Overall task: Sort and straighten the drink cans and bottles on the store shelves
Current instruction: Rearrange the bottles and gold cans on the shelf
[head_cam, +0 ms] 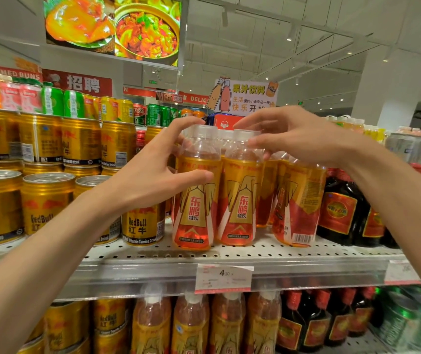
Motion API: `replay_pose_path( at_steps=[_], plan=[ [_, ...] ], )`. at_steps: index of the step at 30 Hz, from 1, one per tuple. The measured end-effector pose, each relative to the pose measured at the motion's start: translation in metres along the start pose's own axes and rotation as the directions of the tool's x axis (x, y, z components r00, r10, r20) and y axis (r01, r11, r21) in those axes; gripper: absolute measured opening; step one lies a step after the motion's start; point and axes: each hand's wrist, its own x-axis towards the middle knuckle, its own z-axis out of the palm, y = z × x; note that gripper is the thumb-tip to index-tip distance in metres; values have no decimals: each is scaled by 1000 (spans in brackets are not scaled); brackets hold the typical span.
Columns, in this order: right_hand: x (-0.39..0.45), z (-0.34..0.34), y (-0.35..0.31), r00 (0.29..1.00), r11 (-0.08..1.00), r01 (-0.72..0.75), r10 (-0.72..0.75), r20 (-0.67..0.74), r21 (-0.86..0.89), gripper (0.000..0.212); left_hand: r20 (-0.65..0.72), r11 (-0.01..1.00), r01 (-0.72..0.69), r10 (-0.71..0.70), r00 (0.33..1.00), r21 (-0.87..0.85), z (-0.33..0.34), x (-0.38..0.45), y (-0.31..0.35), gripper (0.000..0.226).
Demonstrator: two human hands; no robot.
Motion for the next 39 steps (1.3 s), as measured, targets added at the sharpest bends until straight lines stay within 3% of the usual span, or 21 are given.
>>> replay_pose_path(
  at_steps=[7, 15, 19, 21, 24, 27, 30, 33, 36, 39],
  plan=[
    [-6, 4, -2, 999, 995, 1, -4, -37, -104, 51, -13, 999, -9, 9, 1000, 31, -1, 0, 2, 83],
    [-6, 8, 2, 996, 987, 15, -29, -86, -159, 45, -39, 994, -29, 34, 999, 107, 2, -1, 6, 88],
    [-20, 2, -1, 997, 966, 22, -39, -61, -257, 50, -53, 969, -30, 44, 998, 244, 6, -2, 7, 89],
    [-27, -4, 1, 984, 941, 9, -68, -162, -339, 52, -67, 929, -48, 77, 995, 366, 7, -1, 9, 90],
    [-33, -16, 16, 941, 833, -164, -29, -338, -528, 56, -74, 853, -124, 187, 980, 507, 13, 5, 23, 86],
    [-38, -11, 38, 923, 669, -360, 151, -355, -650, 77, -56, 797, -160, 236, 970, 582, 27, 18, 44, 82],
    [-44, -3, 49, 912, 720, -391, 219, -348, -573, 80, -44, 752, -150, 231, 972, 642, 46, 28, 50, 79],
    [-48, -8, 48, 943, 827, -281, 145, -299, -487, 68, -78, 708, -125, 248, 966, 695, 54, 31, 43, 74],
    [-53, -15, 45, 968, 949, -143, 75, -239, -281, 55, -103, 717, -123, 262, 959, 686, 53, 32, 41, 72],
    [-53, -12, 48, 972, 997, -71, 62, -225, -32, 52, -125, 725, -120, 275, 953, 678, 54, 30, 41, 71]
  ],
)
